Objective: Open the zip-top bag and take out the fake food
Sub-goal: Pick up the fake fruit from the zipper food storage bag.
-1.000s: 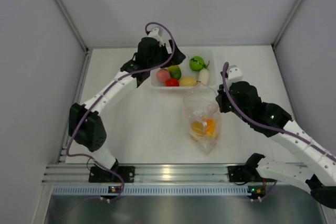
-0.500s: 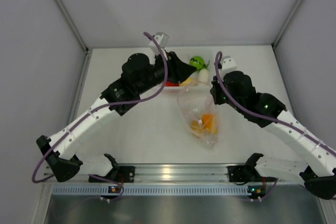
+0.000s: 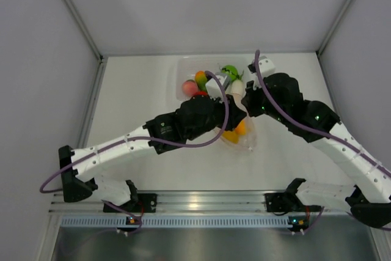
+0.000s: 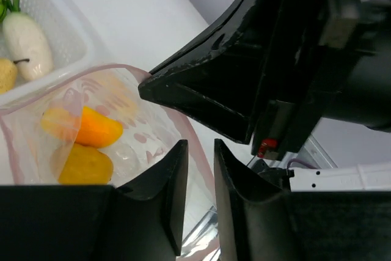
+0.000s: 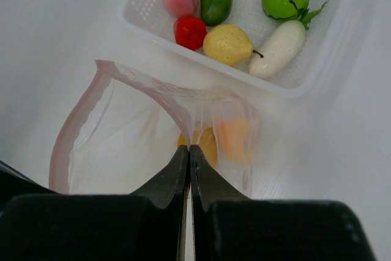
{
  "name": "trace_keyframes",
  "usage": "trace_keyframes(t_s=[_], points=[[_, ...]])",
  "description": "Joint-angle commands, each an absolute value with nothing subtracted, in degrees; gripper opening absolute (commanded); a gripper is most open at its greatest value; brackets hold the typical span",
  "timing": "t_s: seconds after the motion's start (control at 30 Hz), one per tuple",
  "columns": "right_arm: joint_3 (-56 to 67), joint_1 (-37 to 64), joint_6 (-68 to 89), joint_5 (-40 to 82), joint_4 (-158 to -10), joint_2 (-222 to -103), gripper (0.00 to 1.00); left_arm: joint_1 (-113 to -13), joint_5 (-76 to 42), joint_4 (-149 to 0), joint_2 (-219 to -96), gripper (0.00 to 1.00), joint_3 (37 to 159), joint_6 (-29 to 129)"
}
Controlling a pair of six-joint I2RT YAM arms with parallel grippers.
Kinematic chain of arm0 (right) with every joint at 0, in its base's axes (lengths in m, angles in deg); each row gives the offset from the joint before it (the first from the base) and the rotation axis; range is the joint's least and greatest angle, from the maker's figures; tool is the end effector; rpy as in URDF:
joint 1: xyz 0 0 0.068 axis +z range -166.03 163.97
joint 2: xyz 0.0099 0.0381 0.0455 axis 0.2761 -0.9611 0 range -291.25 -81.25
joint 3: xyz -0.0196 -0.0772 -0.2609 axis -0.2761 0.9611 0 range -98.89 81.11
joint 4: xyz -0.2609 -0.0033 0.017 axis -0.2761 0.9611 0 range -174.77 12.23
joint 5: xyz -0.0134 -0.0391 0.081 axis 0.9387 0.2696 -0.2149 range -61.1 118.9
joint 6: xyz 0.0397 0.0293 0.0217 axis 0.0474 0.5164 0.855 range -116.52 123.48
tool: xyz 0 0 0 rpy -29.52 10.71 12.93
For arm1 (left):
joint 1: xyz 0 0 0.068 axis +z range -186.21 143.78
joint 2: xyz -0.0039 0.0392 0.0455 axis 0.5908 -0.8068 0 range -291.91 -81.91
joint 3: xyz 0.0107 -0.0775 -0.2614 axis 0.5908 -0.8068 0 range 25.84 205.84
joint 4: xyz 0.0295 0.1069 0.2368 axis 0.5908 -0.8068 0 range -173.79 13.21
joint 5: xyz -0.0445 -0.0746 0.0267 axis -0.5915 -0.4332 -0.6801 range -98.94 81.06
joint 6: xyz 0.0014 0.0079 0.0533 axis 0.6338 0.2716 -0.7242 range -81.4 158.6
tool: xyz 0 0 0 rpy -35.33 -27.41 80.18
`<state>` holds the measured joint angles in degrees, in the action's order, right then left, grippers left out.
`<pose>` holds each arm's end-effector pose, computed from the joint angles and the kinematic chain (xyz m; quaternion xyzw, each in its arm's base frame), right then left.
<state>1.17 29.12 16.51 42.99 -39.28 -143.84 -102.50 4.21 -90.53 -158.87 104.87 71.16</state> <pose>0.1543 0.1429 0.4271 -0.1749 0.8355 0.1561 0.4970 0.1319 -0.2801 0.4175 0.1543 0.7582 -0.4187 0.4754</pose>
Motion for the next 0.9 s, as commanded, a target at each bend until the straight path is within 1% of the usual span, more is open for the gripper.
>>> trace_keyframes(t_s=[0.0, 0.07, 0.13, 0.23, 0.4, 0.57, 0.67, 0.87], points=[[0.86, 28.27, 17.71, 41.56, -38.54, -142.52, 0.00, -104.32, 12.15, -90.85, -161.70, 0.26, 104.50, 73.22], [1.82, 28.27, 18.41, 41.82, -38.80, -142.17, 0.00, -104.86, 14.96, -92.25, -164.07, 0.19, 105.29, 74.45], [2.62, 28.27, 19.38, 43.04, -38.89, -141.55, 0.00, -105.30, 17.06, -93.39, -165.74, 0.16, 105.38, 75.60], [4.20, 28.27, 20.35, 45.51, -38.89, -140.67, 0.00, -105.39, 18.74, -93.57, -166.71, 0.15, 104.07, 78.23], [7.28, 28.27, 21.05, 49.72, -38.80, -140.32, 0.00, -105.39, 20.50, -94.28, -170.93, 0.15, 103.72, 80.35], [10.62, 27.48, 21.23, 52.44, -39.24, -139.97, 0.00, -104.25, 18.75, -94.45, -175.67, 0.18, 103.72, 81.84], [10.80, 26.95, 20.62, 56.75, -37.67, -140.23, 0.00, -103.72, 18.66, -94.81, -176.48, 0.18, 103.19, 82.72], [9.92, 26.25, 19.30, 59.75, -35.03, -139.97, 0.00, -103.63, 18.31, -94.72, -176.13, 0.18, 102.75, 82.90]])
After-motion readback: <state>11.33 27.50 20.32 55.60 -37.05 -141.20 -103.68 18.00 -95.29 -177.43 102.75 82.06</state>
